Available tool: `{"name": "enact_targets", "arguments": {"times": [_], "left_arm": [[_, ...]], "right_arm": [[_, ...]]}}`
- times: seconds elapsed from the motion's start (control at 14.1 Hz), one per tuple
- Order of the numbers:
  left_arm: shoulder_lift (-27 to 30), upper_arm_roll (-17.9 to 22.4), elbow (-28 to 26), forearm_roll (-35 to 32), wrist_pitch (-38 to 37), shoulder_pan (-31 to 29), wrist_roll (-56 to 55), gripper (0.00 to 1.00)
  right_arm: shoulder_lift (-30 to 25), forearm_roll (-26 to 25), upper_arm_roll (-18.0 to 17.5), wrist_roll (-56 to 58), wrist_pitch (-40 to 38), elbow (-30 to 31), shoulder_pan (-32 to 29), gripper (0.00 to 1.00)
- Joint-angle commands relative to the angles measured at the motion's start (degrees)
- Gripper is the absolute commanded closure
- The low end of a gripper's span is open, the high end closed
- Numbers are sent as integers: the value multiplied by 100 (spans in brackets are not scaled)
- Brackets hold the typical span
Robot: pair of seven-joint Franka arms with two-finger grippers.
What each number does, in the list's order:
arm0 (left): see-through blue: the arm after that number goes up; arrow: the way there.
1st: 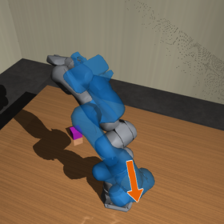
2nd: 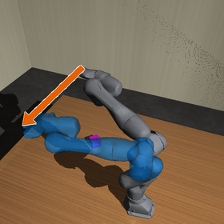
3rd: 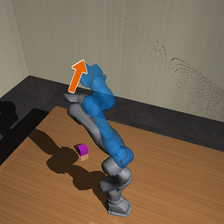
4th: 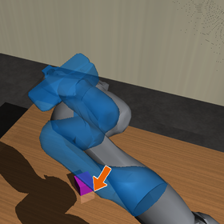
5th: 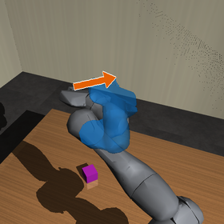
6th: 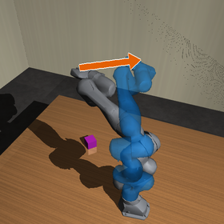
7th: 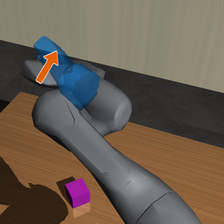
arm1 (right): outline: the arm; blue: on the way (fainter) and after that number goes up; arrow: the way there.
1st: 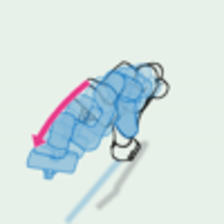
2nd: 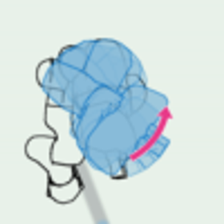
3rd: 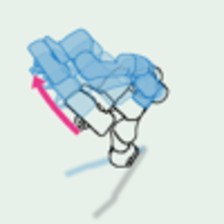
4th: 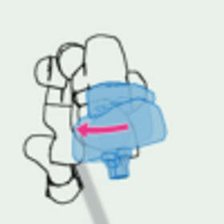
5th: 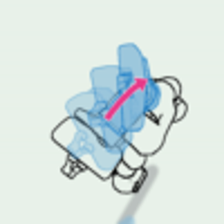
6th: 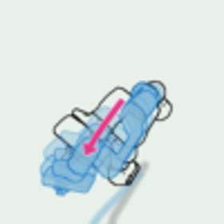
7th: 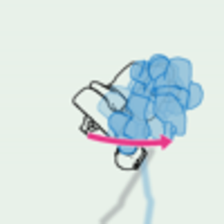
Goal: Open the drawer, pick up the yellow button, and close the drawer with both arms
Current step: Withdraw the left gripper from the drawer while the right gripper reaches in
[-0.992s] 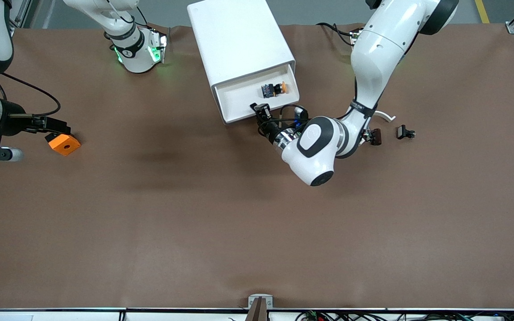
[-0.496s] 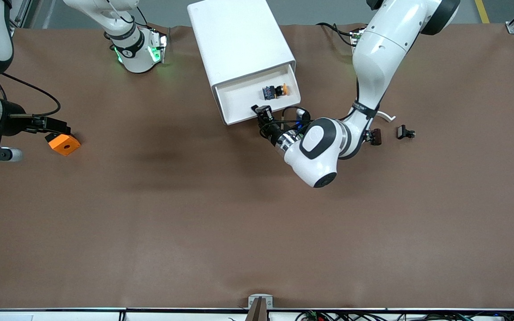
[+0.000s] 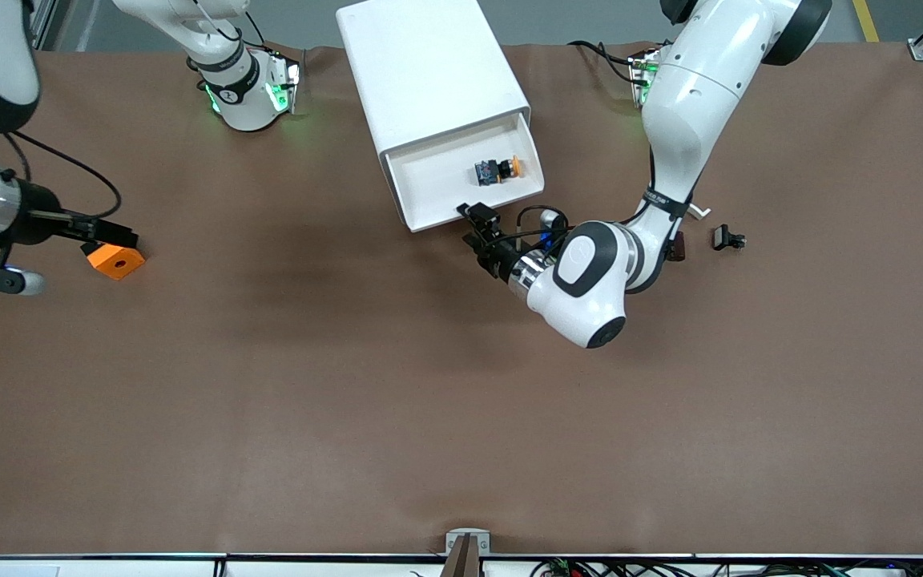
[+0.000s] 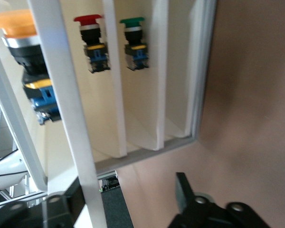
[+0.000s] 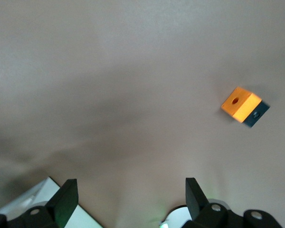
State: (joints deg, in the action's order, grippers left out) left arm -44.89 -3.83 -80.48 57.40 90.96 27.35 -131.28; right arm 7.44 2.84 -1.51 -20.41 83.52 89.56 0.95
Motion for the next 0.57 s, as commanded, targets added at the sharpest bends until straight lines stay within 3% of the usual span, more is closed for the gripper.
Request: {"name": "enact_targets", "arguments": {"times": [0.0, 0.5], "left_arm": [[-55, 67, 681, -508, 36, -18, 32, 0], [506, 58, 841, -982, -43, -642, 1550, 0]], "right_arm": [[-58, -12, 2, -1461, -37, -26, 492, 0], [-76, 224, -7, -5038, 102, -26, 2021, 0]]}}
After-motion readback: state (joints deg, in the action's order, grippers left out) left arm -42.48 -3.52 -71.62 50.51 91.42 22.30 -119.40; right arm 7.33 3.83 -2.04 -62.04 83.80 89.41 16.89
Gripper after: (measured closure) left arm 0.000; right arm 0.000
